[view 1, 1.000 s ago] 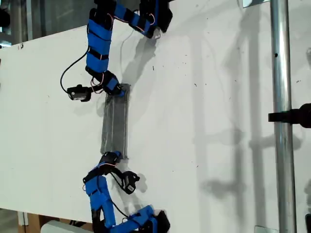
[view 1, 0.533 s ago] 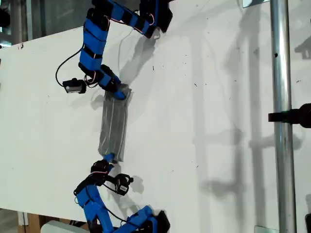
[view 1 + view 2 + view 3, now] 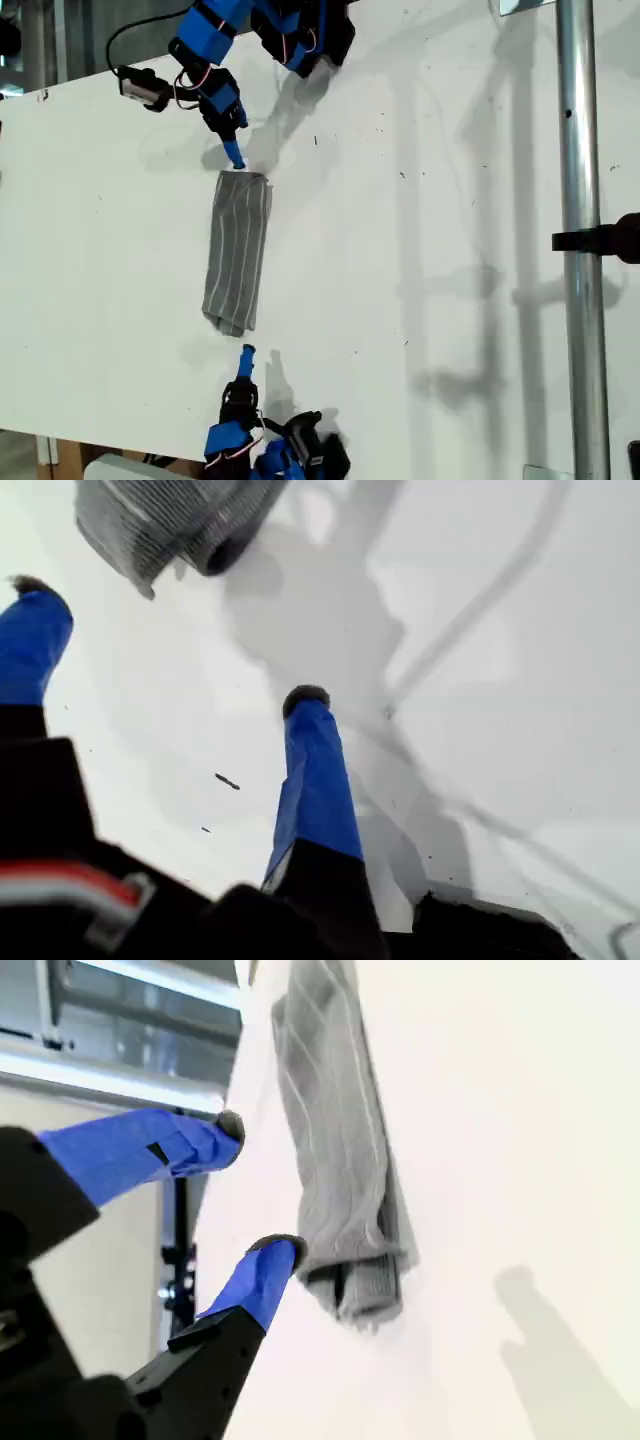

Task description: Grasp corners of a towel and fold twice.

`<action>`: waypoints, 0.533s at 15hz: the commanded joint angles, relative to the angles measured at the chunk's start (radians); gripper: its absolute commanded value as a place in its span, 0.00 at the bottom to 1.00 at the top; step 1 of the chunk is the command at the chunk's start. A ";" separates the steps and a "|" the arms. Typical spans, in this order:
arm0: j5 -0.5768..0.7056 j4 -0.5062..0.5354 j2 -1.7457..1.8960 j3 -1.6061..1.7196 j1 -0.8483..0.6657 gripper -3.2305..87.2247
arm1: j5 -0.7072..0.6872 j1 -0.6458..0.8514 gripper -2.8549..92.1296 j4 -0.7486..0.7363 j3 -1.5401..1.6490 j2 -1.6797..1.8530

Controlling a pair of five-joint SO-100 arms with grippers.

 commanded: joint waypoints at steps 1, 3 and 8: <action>-0.120 -0.009 0.448 0.241 0.158 0.13 | 0.133 -0.014 0.48 -0.058 0.127 0.153; -0.181 0.025 0.604 0.393 0.245 0.02 | 0.233 -0.043 0.48 -0.169 0.166 0.124; -0.249 0.021 0.607 0.502 0.308 0.02 | 0.341 -0.120 0.49 -0.511 -0.017 -0.486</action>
